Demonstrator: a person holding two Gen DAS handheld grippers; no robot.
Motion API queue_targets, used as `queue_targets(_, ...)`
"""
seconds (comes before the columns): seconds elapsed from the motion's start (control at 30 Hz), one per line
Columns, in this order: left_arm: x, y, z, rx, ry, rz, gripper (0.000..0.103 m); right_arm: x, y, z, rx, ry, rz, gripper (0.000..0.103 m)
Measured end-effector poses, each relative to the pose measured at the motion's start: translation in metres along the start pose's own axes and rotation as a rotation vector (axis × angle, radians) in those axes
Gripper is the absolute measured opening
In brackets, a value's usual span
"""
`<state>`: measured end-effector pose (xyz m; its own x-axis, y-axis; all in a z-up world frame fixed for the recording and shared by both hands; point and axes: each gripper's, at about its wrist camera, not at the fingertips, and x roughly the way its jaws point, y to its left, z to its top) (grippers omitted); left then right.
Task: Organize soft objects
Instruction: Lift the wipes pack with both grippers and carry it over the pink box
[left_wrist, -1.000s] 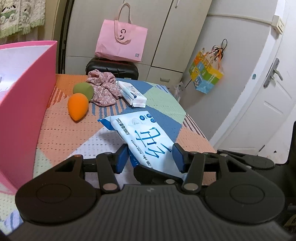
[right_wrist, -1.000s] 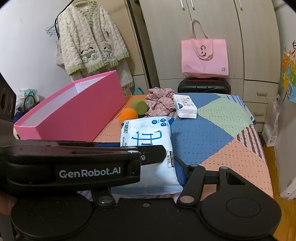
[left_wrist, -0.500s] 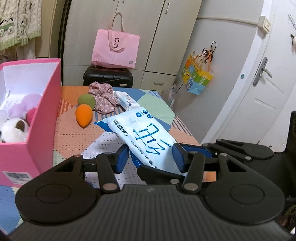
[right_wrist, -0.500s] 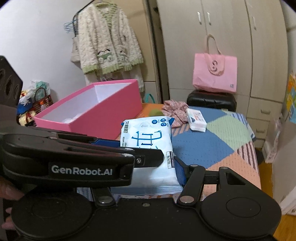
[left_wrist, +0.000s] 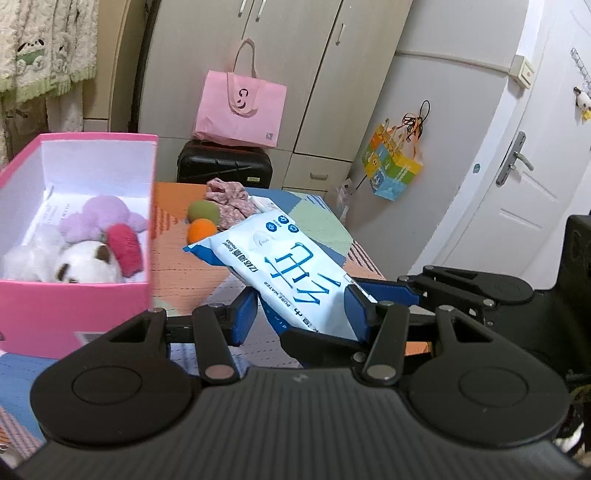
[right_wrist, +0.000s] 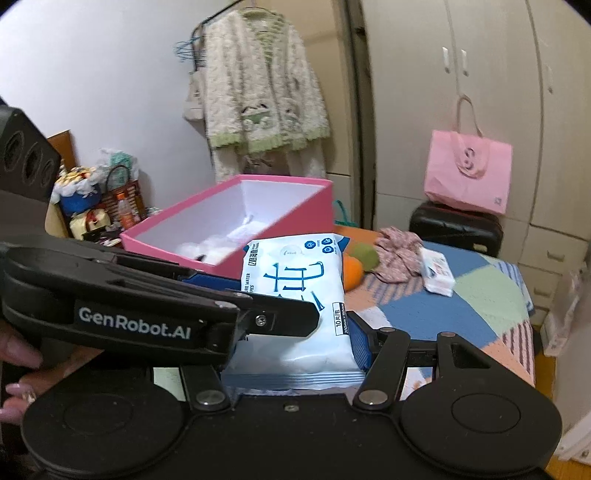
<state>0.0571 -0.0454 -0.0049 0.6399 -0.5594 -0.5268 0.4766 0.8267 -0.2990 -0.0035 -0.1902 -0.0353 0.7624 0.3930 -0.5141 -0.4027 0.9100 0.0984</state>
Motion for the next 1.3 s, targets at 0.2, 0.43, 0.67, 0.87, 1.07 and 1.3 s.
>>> queue_targets(0.2, -0.033, 0.012, -0.002, -0.002, -0.033, 0.030, 0.050, -0.001, 0.026, 0.012, -0.033, -0.012, 0.056, 0.065)
queue_targets(0.43, -0.057, 0.032, 0.005, -0.005, -0.015, 0.050, 0.050, 0.001, 0.052, 0.024, -0.081, 0.001, 0.106, 0.065)
queue_targets(0.67, -0.066, 0.057, 0.019, -0.026, -0.016, 0.067, 0.050, 0.018, 0.068, 0.043, -0.104, 0.018, 0.132, 0.065)
queue_targets(0.87, -0.063, 0.087, 0.031, -0.066, -0.075, 0.073, 0.050, 0.040, 0.078, 0.064, -0.121, 0.010, 0.138, 0.065)
queue_targets(1.07, -0.041, 0.120, 0.045, -0.102, -0.068, 0.092, 0.050, 0.073, 0.089, 0.075, -0.131, 0.010, 0.111, 0.065)
queue_targets(1.3, -0.021, 0.157, 0.062, -0.125, -0.043, 0.128, 0.050, 0.121, 0.091, 0.095, -0.145, 0.055, 0.120, 0.065)
